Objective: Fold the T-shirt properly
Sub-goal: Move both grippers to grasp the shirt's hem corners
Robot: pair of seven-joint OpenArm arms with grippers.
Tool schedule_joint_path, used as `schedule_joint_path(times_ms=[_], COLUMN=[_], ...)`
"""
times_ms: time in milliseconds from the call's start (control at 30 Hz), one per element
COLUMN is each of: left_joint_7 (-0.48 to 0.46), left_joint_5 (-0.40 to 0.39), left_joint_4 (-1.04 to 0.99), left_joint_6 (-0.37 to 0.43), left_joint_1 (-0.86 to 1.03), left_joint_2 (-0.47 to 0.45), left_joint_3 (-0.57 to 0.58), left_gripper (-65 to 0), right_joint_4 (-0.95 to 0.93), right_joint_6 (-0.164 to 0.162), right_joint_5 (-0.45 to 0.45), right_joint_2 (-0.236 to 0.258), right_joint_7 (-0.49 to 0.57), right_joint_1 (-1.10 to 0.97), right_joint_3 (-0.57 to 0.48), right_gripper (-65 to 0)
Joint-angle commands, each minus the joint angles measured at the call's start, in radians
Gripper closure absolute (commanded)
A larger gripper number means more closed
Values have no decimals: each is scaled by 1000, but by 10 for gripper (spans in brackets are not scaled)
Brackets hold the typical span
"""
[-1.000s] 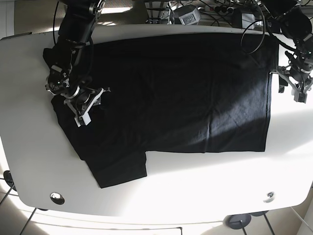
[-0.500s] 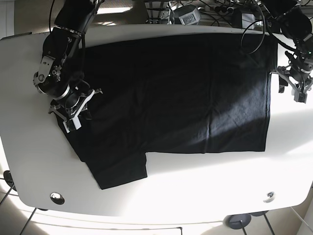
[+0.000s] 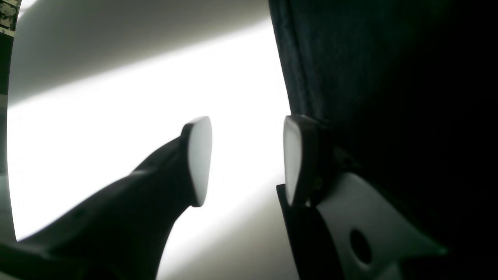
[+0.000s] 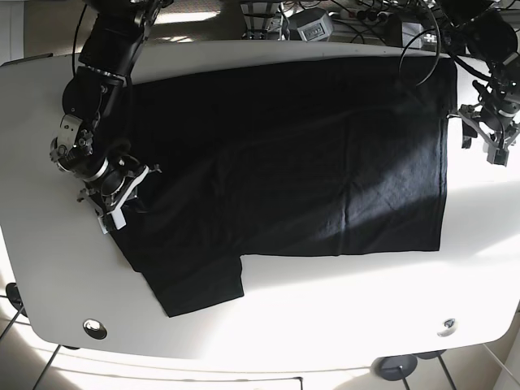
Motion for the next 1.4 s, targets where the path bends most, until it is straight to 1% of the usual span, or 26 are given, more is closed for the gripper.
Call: schedule_joint_path(times_ms=[33, 100, 200, 233, 267, 300, 333, 400, 467, 533, 600, 667, 700, 800, 833, 867, 900, 967, 1000, 1033, 1100, 1167, 1233, 1267, 1367, 1400], left_joint_7=[-22, -22, -22, -22, -22, -22, -22, -22, -22, -22, -22, -22, -22, -22, -22, -22, -22, -22, -22, -22, -22, -22, -22, -22, -22, -22], left_joint_5=[-13, -13, -13, -13, -13, -14, -16, -16, -14, -16, -17, -19, -19, -20, -20, -20, -20, -20, -20, -20, -20, -16, -16, -16, -19, -19], left_joint_4=[17, 17, 18, 18, 21, 21, 23, 24, 24, 24, 24, 24, 24, 24, 24, 24, 24, 24, 23, 23, 23, 23, 23, 23, 24, 26], left_joint_6=[2, 2, 2, 2, 2, 2, 2, 2, 2, 2, 2, 2, 2, 2, 2, 2, 2, 2, 2, 2, 2, 2, 2, 2, 2, 2], left_joint_1=[-10, -10, -11, -14, -16, -18, -19, -41, -54, -56, -59, -59, -60, -74, -77, -79, -79, -79, -79, -79, -79, -79, -79, -79, -79, -79], left_joint_2=[-21, -21, -21, -21, -21, -19, -19, -19, -19, -19, -18, -18, -18, -18, -18, -18, -18, -18, -18, -18, -16, 2, 2, 2, 2, 2], left_joint_3=[-8, -8, -8, -6, -3, -3, -2, 5, 18, 20, 20, 20, 20, 20, 15, 15, 15, 15, 14, 14, 14, 12, 12, 12, 12, 12], left_gripper=[-268, -268, -268, -268, -268, -268, -268, -268, -268, -268, -268, -268, -268, -268, -268, -268, -268, -268, -268, -268, -268, -268, -268, -268, -268, -268], right_joint_4=[-7, -8, -8, -11, -14, -24, -56, -131, -249, -395, -564, -732, -846, -1033, -1082, -1104, -1118, -1136, -1147, -1147, -1150, -1153, -1148, -1147, -1145, -1145], right_joint_6=[-2, -2, -2, -2, -2, -2, -2, -2, -2, -2, -2, -2, -2, -2, -13, -33, -62, -101, -114, -122, -144, -145, -137, -136, -134, -134], right_joint_5=[14, 14, 14, 14, 14, 11, -4, -61, -105, -147, -200, -234, -256, -322, -363, -391, -429, -461, -458, -460, -460, -463, -458, -458, -458, -458], right_joint_2=[22, 35, 47, 47, 50, 52, 53, 72, 79, 84, 111, 128, 148, 171, 171, 171, 171, 171, 179, 188, 191, 191, 190, 182, 141, 133], right_joint_7=[38, 54, 55, 57, 63, 67, 69, 83, 158, 258, 357, 479, 563, 738, 798, 824, 850, 861, 862, 862, 862, 859, 858, 859, 861, 861], right_joint_1=[25, 19, 25, 28, 46, 66, 89, 155, 218, 292, 375, 450, 491, 556, 569, 569, 569, 563, 539, 528, 519, 514, 491, 485, 485, 490], right_joint_3=[4, 4, 41, 58, 64, 67, 67, 67, 65, 64, 64, 64, 64, 62, 62, 62, 64, 70, 70, 68, 67, 67, 67, 67, 65, 65], right_gripper=[-82, -206, -438, -493, -531, -550, -556, -555, -555, -555, -555, -553, -553, -553, -553, -553, -553, -553, -553, -553, -553, -553, -552, -537, -453, -458])
